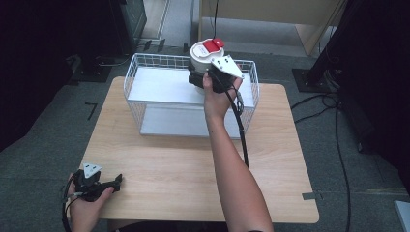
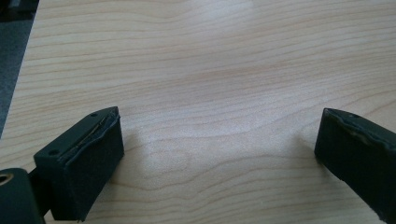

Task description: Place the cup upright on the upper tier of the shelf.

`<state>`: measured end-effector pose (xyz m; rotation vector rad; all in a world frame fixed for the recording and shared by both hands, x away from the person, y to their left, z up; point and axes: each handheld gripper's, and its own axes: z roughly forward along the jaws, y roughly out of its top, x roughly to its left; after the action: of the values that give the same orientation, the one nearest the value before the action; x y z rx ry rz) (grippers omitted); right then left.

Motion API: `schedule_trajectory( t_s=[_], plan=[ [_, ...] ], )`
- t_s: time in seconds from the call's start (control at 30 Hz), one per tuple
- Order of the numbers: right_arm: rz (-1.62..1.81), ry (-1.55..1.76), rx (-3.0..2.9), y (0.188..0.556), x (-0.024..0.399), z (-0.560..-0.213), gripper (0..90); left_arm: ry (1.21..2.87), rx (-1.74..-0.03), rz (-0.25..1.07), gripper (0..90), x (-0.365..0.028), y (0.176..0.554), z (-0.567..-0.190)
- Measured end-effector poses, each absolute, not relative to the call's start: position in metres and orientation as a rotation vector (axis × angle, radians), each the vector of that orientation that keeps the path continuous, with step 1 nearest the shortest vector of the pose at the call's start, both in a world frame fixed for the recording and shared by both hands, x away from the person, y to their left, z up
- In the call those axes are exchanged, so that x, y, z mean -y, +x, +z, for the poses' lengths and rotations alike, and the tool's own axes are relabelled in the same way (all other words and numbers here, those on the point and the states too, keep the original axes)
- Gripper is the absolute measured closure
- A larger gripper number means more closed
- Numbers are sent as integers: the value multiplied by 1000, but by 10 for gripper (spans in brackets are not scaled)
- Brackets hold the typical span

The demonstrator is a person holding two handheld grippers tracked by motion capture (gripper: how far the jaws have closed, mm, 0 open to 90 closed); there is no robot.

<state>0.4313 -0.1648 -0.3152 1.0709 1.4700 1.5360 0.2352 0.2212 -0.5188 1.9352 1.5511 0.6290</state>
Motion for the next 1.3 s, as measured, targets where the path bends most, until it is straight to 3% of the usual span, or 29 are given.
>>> schedule_trajectory(
  t_s=[0.4,0.5,1.3],
  plan=[
    [1542,1094,-1476,432,169,-315,51,1937,-1551,629,16,-221,235,-519],
    [1511,1079,-1475,430,168,-314,0,1936,-1552,630,16,-221,235,-519],
    [1526,1093,-1490,408,184,-330,0,1941,-1550,630,16,-221,235,-519]
  ],
)
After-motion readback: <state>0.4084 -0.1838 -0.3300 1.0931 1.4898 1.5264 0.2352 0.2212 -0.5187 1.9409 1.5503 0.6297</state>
